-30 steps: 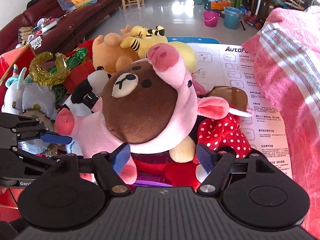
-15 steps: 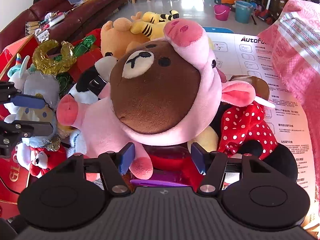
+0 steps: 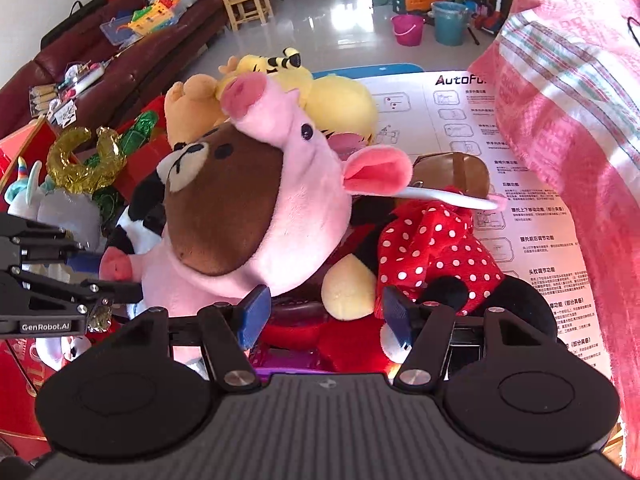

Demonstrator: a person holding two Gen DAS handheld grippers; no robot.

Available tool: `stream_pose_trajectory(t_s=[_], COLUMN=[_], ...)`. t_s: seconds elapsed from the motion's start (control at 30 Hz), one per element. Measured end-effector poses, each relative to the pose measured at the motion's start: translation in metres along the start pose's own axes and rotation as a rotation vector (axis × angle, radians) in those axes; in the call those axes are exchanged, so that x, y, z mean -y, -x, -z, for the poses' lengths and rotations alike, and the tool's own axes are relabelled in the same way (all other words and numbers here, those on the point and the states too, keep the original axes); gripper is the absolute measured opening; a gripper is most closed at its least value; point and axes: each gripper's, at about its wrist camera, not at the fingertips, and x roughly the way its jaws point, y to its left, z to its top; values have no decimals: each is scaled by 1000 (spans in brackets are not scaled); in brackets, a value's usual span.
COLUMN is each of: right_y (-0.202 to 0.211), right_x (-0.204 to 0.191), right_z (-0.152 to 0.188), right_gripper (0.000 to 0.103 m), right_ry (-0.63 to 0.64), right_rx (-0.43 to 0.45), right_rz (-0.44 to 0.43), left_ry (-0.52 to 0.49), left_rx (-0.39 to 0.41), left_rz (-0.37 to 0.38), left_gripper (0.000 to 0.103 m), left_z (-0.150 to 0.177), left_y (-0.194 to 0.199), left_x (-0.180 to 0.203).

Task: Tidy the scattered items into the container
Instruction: 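Grasp the brown bear in pink pig costume by its foot with the left gripper, then grasp the pink pig plush by its ear with the right gripper while the left holds the bear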

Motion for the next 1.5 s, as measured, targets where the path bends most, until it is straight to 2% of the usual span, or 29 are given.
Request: stream_pose_trajectory(t_s=[0.07, 0.17, 0.37, 0.43, 0.47, 0.6, 0.7, 0.73, 0.8, 0.87, 1.07, 1.17, 1.23, 1.37, 1.5], right_y=[-1, -4, -23, -28, -29, -31, -32, -32, -32, -25, -2, 6, 7, -3, 3], right_x=[-3, -15, -35, -37, -38, -39, -36, -34, -33, -27, -4, 1, 4, 7, 13], right_z=[-1, -1, -6, -7, -8, -9, -9, -8, -8, -10, -27, -36, -42, -52, -55], right_gripper=[69, 79, 84, 85, 85, 80, 80, 79, 78, 78, 76, 70, 66, 66, 65], right_ry=[-17, 3, 39, 24, 20, 17, 7, 1, 1, -11, -69, -94, -107, -167, -211], right_rx=[0, -2, -20, -26, -25, -30, -38, -41, -50, -45, 10, 58, 70, 56, 92], right_rz=[-37, -87, -82, -98, -99, -114, -123, -125, -110, -98, -74, -43, -13, -1, 8], left_ry=[1, 8, -10, -7, -9, -79, -131, -138, -151, -165, -127, -126, -121, -115, -100], left_rx=[-2, -7, -9, -13, -14, -11, -25, -36, -50, -54, -39, -38, -42, -38, -38], left_rz=[3, 18, 31, 23, 23, 16, -10, -12, 6, -17, 3, 7, 16, 23, 33], left_gripper=[32, 32, 33, 42, 52, 63, 65, 65, 34, 32, 31, 31, 31, 31, 31], left_z=[2, 6, 9, 5, 3, -7, -14, -17, -21, -20, -10, -7, -6, -7, -6], left_y=[0, 1, 4, 4, 4, 7, -2, -6, -12, -13, -13, -14, -15, -15, -15], left_x=[2, 3, 5, 2, 1, 3, 7, 7, 8, 9, 4, 4, 2, 0, -3])
